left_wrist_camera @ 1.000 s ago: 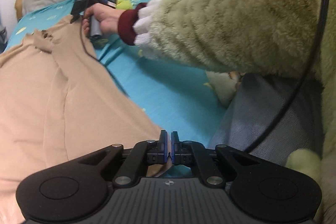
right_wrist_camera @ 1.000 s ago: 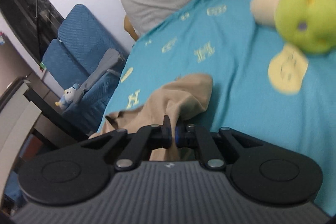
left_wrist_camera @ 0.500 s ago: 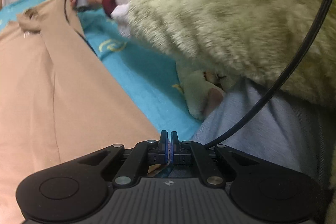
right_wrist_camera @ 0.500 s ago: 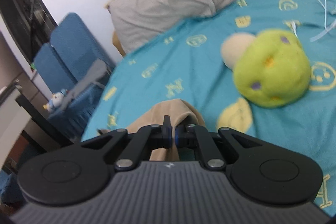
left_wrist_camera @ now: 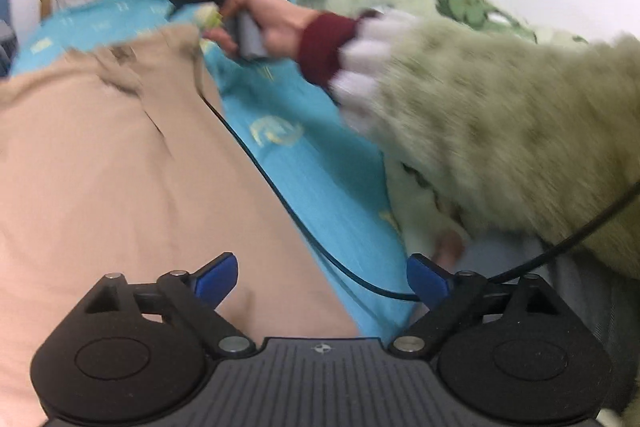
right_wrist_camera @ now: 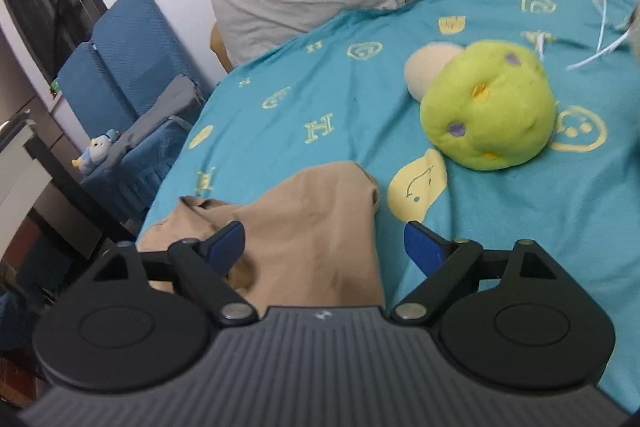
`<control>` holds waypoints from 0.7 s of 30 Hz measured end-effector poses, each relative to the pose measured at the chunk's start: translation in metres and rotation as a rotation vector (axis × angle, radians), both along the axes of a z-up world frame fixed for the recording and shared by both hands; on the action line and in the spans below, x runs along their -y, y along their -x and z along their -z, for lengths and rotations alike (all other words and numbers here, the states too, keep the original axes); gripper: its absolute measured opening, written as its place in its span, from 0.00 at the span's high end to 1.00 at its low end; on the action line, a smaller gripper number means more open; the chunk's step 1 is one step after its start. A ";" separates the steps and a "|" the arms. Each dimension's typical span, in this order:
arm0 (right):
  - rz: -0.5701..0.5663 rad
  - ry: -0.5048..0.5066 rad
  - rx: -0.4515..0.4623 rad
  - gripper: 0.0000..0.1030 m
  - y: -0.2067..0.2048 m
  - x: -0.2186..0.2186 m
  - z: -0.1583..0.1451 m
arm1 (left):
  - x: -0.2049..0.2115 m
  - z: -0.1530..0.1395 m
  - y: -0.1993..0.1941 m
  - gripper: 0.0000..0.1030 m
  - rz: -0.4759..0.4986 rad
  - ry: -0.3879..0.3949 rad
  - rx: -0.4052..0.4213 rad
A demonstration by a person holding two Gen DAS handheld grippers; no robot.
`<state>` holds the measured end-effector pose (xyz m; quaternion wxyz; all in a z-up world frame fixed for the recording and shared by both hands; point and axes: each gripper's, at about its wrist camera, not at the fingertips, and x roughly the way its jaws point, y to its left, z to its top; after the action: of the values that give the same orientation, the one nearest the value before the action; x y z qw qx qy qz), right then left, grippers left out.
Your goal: Fold clothes
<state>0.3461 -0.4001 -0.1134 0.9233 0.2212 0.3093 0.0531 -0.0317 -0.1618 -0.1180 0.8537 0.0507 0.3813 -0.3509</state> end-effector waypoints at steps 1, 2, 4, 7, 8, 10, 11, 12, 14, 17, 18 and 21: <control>-0.005 0.014 0.008 0.15 0.007 -0.002 -0.009 | -0.004 -0.006 -0.002 0.06 -0.019 0.011 0.011; -0.010 0.038 0.010 0.15 0.014 -0.005 -0.019 | -0.008 -0.011 -0.002 0.04 -0.032 0.019 0.025; 0.001 0.059 0.012 0.15 0.029 -0.010 -0.036 | -0.019 -0.020 0.000 0.02 -0.053 0.027 0.051; 0.006 0.074 0.017 0.15 0.058 -0.019 -0.054 | -0.037 -0.036 0.007 0.01 -0.080 0.039 0.085; 0.006 0.076 0.019 0.15 0.069 -0.022 -0.059 | -0.042 -0.041 0.010 0.00 -0.081 0.045 0.090; 0.008 0.083 0.023 0.15 0.091 -0.029 -0.069 | -0.051 -0.048 0.019 0.00 -0.060 0.042 0.088; 0.023 0.102 0.017 0.15 0.103 -0.033 -0.071 | -0.055 -0.053 0.025 0.00 -0.049 0.042 0.092; 0.035 0.117 0.004 0.15 0.112 -0.037 -0.071 | -0.061 -0.057 0.034 0.00 -0.039 0.048 0.106; 0.041 0.144 -0.011 0.15 0.131 -0.044 -0.073 | -0.069 -0.063 0.053 0.00 -0.040 0.040 0.142; 0.067 0.142 0.030 0.15 0.159 -0.050 -0.086 | -0.080 -0.066 0.072 0.00 -0.063 0.030 0.172; 0.077 0.139 0.050 0.15 0.168 -0.051 -0.092 | -0.084 -0.067 0.075 0.00 -0.079 0.035 0.169; 0.105 0.128 0.108 0.15 0.193 -0.053 -0.107 | -0.097 -0.070 0.084 0.00 -0.096 0.058 0.175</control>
<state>0.1529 -0.3467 -0.0064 0.9525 0.1745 0.2496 -0.0033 -0.1158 -0.0643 -0.0479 0.9008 0.0382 0.2971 -0.3145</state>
